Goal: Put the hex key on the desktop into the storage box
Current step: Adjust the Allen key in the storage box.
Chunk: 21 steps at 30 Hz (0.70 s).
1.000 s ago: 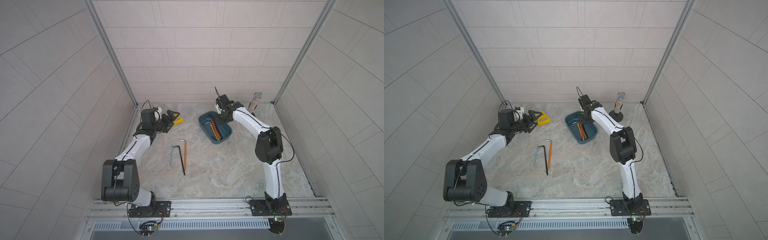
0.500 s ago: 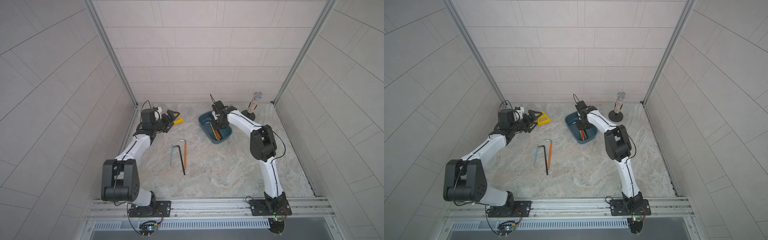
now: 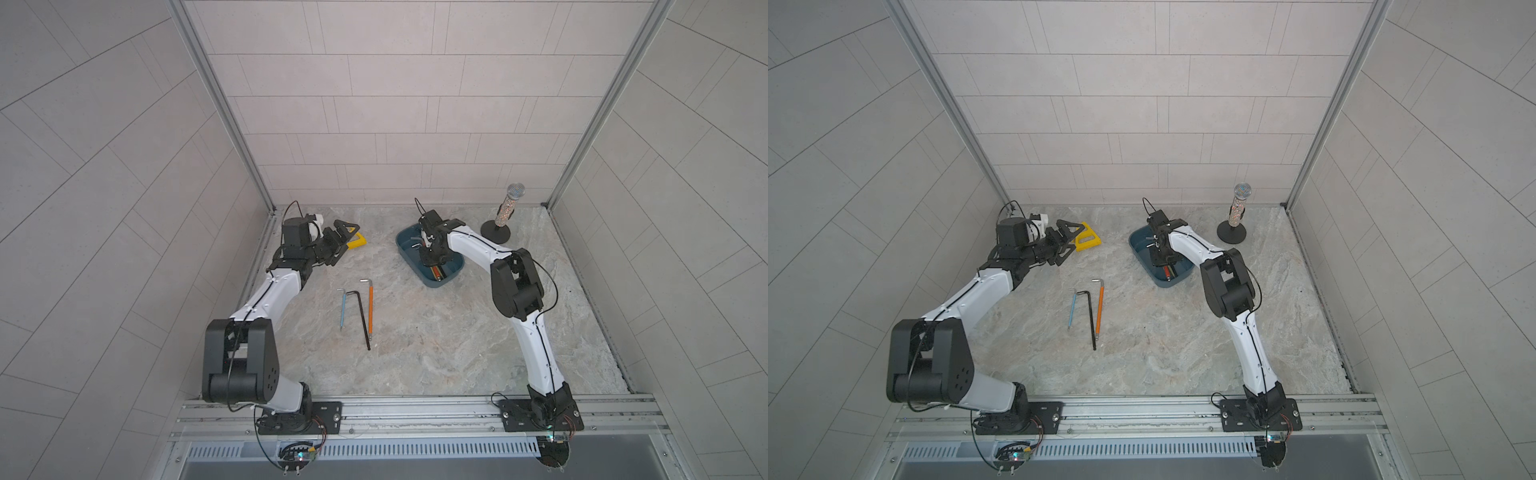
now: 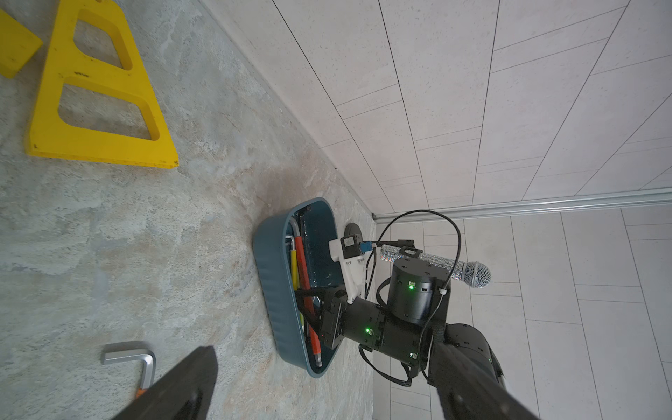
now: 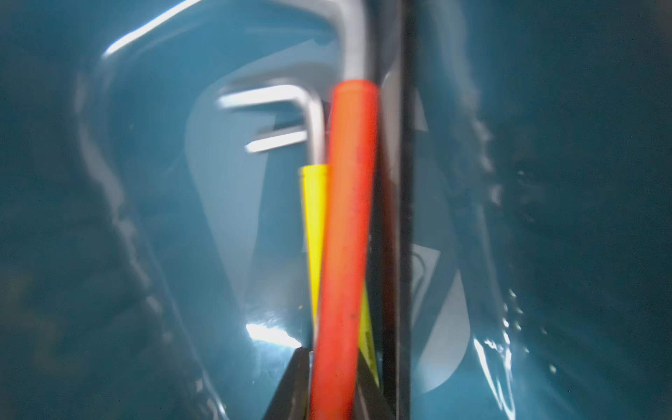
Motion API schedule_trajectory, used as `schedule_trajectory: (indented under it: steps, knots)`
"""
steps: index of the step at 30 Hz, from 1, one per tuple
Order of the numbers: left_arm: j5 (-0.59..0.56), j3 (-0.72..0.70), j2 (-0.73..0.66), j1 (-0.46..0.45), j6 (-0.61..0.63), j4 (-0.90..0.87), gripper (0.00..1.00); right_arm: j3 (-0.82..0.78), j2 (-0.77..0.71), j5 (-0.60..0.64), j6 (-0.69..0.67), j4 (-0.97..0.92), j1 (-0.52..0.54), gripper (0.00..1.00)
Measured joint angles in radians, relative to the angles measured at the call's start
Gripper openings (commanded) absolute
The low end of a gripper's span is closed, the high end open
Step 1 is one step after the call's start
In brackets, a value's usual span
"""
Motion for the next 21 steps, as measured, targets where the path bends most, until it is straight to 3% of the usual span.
schedule_trajectory:
  steps: [8, 21]
  knots:
    - [0.001, 0.0, 0.0, 0.0, -0.001, 0.0, 1.0, -0.032, -0.021, 0.008, 0.003, 0.03, 0.003, 0.02]
    - [0.002, 0.0, 0.0, 0.0, -0.001, 0.0, 1.0, -0.045, -0.084, 0.018, -0.001, 0.021, 0.006, 0.0]
